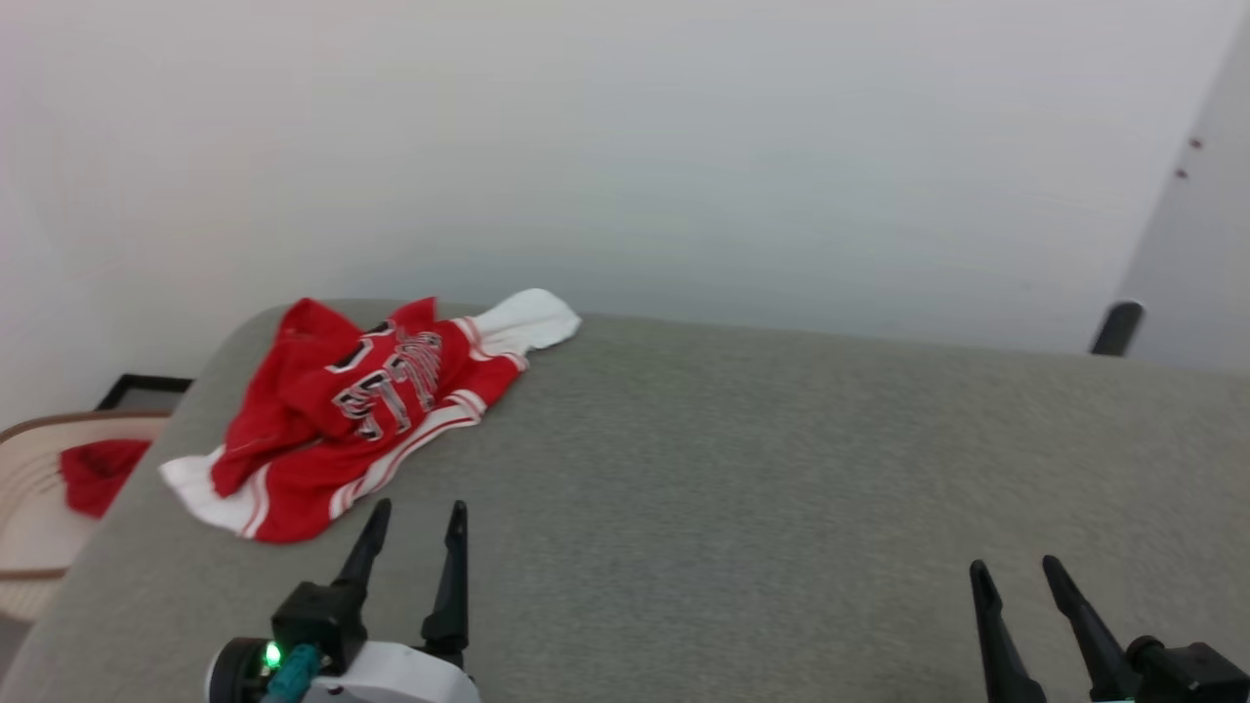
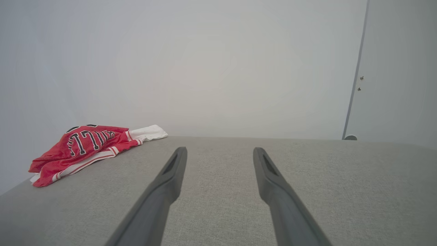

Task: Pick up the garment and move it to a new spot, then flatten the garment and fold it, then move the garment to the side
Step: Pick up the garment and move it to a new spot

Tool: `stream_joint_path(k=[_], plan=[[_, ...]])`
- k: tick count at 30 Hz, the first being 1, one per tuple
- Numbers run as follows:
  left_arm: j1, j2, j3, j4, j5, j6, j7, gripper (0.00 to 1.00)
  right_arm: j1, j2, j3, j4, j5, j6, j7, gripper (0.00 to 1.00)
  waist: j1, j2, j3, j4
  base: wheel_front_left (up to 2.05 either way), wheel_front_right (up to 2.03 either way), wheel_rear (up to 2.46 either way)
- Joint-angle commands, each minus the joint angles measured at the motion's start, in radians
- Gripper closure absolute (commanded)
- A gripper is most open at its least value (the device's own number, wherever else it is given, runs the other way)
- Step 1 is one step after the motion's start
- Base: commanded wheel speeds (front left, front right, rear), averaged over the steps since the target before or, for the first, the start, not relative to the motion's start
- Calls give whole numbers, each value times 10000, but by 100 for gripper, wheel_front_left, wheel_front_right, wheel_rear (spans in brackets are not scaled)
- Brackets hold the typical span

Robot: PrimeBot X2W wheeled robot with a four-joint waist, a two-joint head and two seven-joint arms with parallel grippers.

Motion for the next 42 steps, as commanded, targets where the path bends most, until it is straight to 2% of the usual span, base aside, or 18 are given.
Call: stream_joint_path(k=[1, 8, 12, 17, 20, 24, 26, 29, 36, 42], plan=[[32, 87, 105, -8, 56, 27, -4, 0, -24, 22, 131, 43, 136, 7, -15, 0, 0, 0, -171, 686, 0, 0, 0], [131, 291, 314, 48, 55, -4, -4, 0, -142, 86, 466, 242, 180, 7, -127, 0, 0, 0, -352, 1690, 0, 0, 0], [332, 200, 191, -275, 117, 266, 132, 0, -170, 130, 594, 376, 234, 8, -184, 0, 0, 0, -443, 2126, 0, 0, 0], [297, 406, 333, -140, -112, 150, 117, 0, -302, 153, 748, 504, 218, 8, -245, 0, 0, 0, -379, 2340, 0, 0, 0], [207, 370, 243, -320, -103, 247, 302, 0, -343, 156, 777, 574, 237, 8, -273, 0, 0, 0, -364, 2379, 0, 0, 0], [-24, 541, 214, -658, -204, 165, 786, 0, -396, 119, 850, 602, 266, 8, -251, 0, 0, 0, -228, 2240, 0, 0, 0], [-343, 876, 353, -543, -351, 18, 973, 0, -433, 57, 877, 597, 280, 8, -220, 0, 0, 0, -93, 2096, 0, 0, 0], [-734, 1046, 429, -426, -571, -128, 1206, 0, -416, 5, 890, 586, 284, 6, -189, 0, 0, 0, 46, 1940, 0, 0, 0], [-2385, 1820, 669, -167, -1397, -368, 2709, 0, -587, -254, 853, 349, 203, 8, -36, 0, 0, 0, 785, 1287, 0, 0, 0], [-4120, 2509, 686, 795, -2222, -479, 4242, 0, -808, -499, 844, 15, 155, 8, 101, 0, 0, 0, 1696, 646, 0, 0, 0]])
